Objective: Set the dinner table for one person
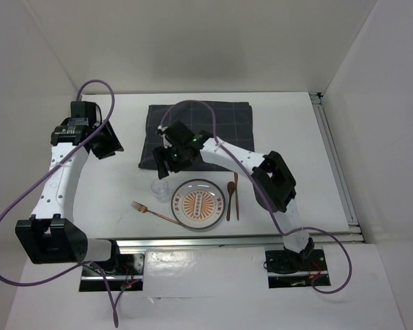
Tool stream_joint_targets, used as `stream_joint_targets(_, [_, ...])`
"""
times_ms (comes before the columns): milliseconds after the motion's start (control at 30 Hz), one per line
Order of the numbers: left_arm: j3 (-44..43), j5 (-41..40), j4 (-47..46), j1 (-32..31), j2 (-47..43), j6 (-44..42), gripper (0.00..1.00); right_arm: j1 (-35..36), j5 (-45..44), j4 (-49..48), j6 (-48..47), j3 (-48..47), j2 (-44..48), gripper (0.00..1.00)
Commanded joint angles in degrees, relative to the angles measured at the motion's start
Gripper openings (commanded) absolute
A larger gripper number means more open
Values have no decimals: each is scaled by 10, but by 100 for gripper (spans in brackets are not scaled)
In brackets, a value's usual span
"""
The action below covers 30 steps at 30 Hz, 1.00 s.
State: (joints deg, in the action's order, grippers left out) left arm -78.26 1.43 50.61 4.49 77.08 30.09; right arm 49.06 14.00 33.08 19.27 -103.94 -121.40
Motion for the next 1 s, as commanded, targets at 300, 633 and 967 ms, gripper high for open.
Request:
stream_joint_targets(300, [17,7,1,4,-18,-9,48,35,-49,3,-23,-6,-37,56])
stream_joint_targets(633, [17,7,-4,4,-11,-14,47,35,-61,16,-30,-38,-55,35])
stream_joint_targets(967, [-13,-23,7,10,7,-32,47,-4,-117,91,-50,-172,-50,0])
